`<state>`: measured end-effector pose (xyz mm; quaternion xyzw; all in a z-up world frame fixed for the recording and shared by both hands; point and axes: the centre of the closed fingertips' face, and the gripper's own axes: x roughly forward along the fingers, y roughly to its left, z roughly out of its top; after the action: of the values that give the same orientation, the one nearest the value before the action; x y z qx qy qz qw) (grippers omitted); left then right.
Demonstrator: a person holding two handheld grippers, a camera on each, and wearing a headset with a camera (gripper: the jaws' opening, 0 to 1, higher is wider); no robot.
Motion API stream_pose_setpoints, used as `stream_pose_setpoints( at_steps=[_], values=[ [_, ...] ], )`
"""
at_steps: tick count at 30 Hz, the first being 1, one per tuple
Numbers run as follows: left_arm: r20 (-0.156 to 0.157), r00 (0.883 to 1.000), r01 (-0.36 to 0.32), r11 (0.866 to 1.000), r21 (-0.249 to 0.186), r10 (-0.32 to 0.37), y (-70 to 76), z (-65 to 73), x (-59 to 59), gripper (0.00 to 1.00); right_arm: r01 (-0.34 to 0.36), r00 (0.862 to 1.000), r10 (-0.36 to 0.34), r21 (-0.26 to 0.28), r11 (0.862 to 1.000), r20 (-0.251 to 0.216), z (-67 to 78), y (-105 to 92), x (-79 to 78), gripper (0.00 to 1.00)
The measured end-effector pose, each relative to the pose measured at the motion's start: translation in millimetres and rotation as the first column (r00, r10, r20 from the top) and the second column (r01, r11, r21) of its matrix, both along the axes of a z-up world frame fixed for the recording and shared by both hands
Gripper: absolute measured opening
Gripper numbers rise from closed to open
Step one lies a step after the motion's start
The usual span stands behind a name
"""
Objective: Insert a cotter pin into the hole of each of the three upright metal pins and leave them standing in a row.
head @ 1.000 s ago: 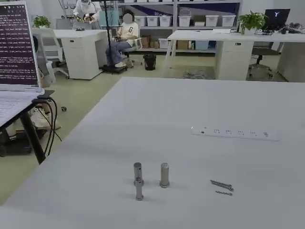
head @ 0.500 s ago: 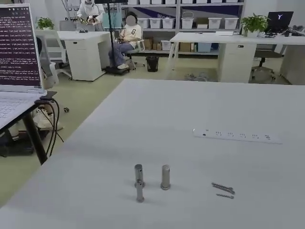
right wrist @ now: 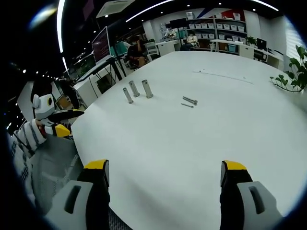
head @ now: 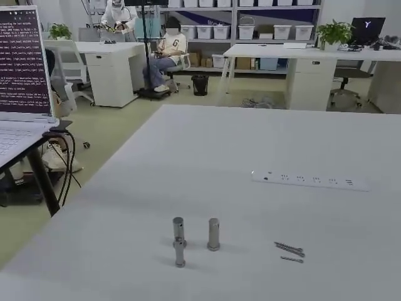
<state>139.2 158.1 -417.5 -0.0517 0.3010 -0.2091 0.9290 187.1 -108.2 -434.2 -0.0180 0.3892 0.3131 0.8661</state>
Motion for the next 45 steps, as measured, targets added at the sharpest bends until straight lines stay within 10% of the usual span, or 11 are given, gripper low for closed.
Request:
stream_pose_setpoints(
  at_steps=[6, 15, 23, 45],
  values=[
    [0.041, 0.999, -0.007, 1.0, 0.012, 0.006, 0.7, 2.8, 5.0, 0.99, 0.0, 1.0, 0.0, -0.002, 1.0, -0.003, -0.6, -1.1, -0.9, 0.95],
    [0.022, 1.0, 0.007, 0.999, -0.047, -0.006, -5.7, 0.1, 5.7, 0.99, 0.004, 1.0, -0.004, -0.007, 1.0, -0.004, -0.4, -2.7, -1.5, 0.95],
    [0.055, 0.998, 0.022, 1.0, 0.013, -0.022, 0.8, 2.0, 13.8, 0.99, 0.007, 1.0, -0.007, -0.019, 1.0, -0.009, -1.1, -3.6, -3.9, 0.95],
    [0.072, 0.995, 0.064, 0.998, 0.014, -0.065, 15.6, 15.3, 56.7, 0.99, 0.017, 1.0, -0.018, -0.057, 0.998, -0.015, 1.3, -2.3, 0.9, 0.95]
  ],
)
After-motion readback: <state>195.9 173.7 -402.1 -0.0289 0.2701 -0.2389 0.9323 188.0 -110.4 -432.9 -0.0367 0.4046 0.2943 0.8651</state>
